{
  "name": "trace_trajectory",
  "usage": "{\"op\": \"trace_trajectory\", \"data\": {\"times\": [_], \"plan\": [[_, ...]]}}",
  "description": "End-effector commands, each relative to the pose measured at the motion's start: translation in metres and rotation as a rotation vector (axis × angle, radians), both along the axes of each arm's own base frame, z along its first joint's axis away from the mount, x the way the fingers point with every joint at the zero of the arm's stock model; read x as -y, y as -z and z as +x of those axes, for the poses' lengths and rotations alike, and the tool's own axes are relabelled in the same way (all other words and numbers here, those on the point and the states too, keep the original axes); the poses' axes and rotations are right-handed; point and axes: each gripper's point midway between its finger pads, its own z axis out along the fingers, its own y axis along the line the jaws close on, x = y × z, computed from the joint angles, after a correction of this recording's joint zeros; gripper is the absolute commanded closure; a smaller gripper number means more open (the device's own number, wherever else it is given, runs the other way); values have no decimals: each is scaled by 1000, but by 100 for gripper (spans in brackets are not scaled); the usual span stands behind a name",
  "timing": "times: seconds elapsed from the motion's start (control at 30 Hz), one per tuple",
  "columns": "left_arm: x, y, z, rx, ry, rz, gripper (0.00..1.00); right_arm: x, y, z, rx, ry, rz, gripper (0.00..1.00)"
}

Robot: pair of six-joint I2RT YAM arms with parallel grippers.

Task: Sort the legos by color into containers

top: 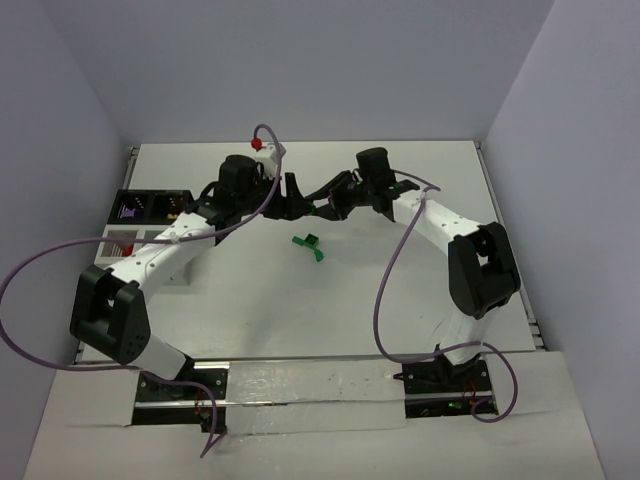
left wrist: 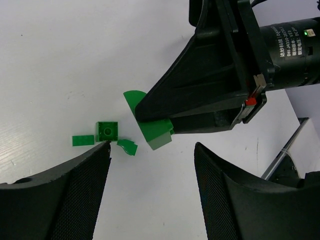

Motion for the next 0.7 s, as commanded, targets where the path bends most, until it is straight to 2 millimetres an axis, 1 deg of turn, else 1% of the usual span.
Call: {"op": "trace_trajectory", "data": {"times": [0.0, 0.13, 0.2, 0.27, 0.37, 0.4, 0.47, 0.5, 0.57, 0.6, 0.63, 0.67], "plan": [[12, -28, 15, 85, -33, -20, 27, -14, -16, -5, 19, -21, 56, 100], [11, -24, 22, 78, -59, -4, 28, -21, -18, -12, 8, -39, 73, 100], [10, -21, 24, 75, -73, 4, 31, -23, -19, -15, 0, -44, 86, 100], [8, -18, 25, 68, -83, 13, 39, -25, -19, -17, -3, -49, 92, 100], [2, -15, 28, 73, -117, 34, 55, -25, -24, -19, -5, -54, 108, 100], [0, -16, 28, 76, -122, 37, 62, -26, -25, -19, -5, -55, 113, 100], [-2, -15, 28, 77, -126, 40, 71, -27, -27, -21, -10, -61, 129, 100], [-2, -16, 27, 79, -125, 38, 78, -28, -30, -22, -1, -66, 143, 100], [-5, -15, 28, 78, -129, 41, 88, -31, -32, -25, -2, -75, 161, 100], [-8, -16, 29, 79, -132, 42, 96, -32, -32, -25, 3, -79, 173, 91], [-14, -18, 31, 80, -141, 43, 100, -31, -32, -26, 4, -81, 176, 66], [-20, -19, 33, 78, -148, 41, 100, -31, -31, -27, 10, -86, 174, 46]]}}
